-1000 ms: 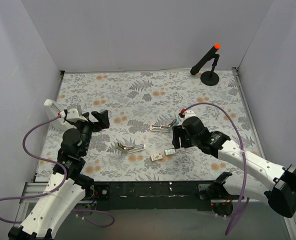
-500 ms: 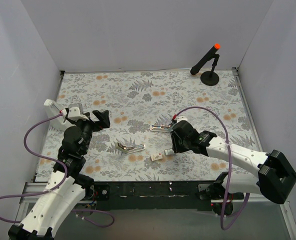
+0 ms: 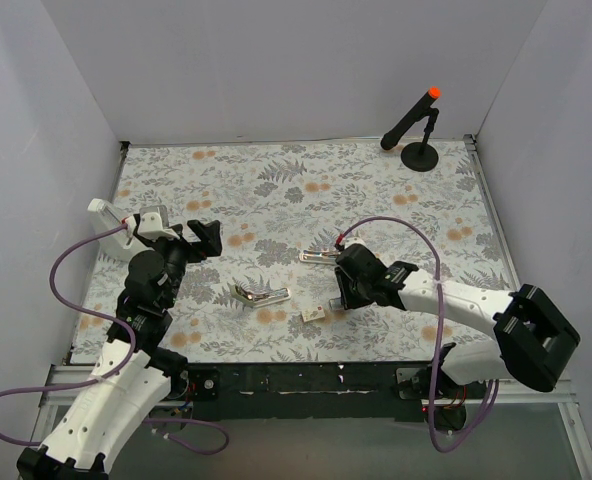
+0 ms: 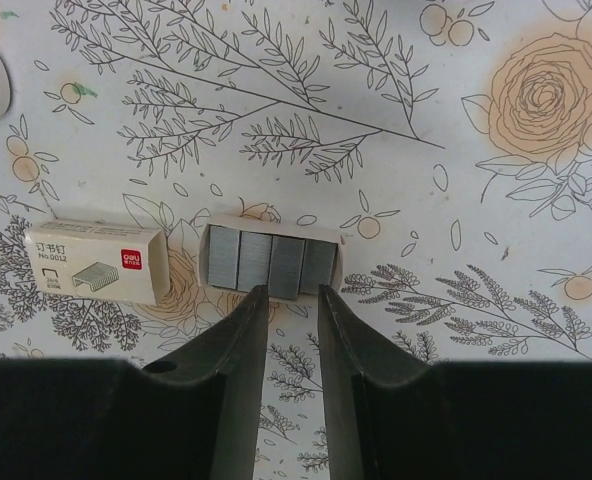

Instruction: Load the staples into the stapler

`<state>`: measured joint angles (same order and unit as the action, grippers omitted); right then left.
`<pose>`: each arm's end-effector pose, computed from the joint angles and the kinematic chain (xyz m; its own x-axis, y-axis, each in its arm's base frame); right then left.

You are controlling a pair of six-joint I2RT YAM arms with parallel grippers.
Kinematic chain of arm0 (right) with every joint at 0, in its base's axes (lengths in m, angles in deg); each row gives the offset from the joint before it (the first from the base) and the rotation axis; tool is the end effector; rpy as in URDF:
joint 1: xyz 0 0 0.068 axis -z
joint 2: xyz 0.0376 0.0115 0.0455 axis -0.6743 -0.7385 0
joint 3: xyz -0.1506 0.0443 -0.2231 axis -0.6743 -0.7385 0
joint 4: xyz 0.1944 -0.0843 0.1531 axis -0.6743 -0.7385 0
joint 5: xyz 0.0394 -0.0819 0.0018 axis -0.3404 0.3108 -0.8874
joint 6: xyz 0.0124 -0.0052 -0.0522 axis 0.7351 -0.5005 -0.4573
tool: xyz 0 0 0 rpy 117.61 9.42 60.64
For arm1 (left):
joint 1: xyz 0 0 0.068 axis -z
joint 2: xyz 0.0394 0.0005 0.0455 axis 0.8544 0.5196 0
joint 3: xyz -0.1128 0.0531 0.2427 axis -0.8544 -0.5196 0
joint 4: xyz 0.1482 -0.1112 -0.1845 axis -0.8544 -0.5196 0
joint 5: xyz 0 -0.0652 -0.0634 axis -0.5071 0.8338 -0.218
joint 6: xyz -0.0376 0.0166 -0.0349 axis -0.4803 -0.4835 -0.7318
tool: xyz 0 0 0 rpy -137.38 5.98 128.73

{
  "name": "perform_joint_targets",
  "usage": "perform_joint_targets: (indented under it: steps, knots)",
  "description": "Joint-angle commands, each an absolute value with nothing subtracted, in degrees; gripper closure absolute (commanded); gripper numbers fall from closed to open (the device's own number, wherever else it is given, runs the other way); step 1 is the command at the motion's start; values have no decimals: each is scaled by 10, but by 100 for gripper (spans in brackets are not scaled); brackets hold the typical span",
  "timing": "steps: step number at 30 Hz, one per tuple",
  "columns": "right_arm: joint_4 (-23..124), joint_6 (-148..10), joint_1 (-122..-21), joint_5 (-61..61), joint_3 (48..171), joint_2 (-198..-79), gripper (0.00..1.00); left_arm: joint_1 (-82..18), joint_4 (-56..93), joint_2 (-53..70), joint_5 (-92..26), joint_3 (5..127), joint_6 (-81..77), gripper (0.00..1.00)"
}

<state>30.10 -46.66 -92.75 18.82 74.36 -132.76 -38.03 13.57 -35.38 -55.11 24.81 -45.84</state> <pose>0.1642 0.1869 0.1881 -0.7920 -0.2116 -0.5727 -0.3412 0.9313 0.1277 0.1422 -0.0445 0.3018 -0.1343 -0.8073 -0.5747 0.0195 0.5777 -0.8160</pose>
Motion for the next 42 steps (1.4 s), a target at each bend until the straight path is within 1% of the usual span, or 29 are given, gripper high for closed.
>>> perform_joint_targets:
  steps: [1,16,30,35,42]
  knots:
    - [323,-458,-932,191,765,-1340,67,-387,129,-355,-543,270,-459,2]
    - [336,-455,-936,202,770,-1371,70,-389,129,-354,-537,270,-459,2]
    - [274,-464,-936,234,785,-1385,75,-390,129,-352,-535,270,-459,2]
    - [251,-471,-936,245,793,-1382,76,-391,129,-351,-532,270,-459,2]
    - [265,-477,-936,225,792,-1394,75,-396,130,-339,-522,271,-456,2]
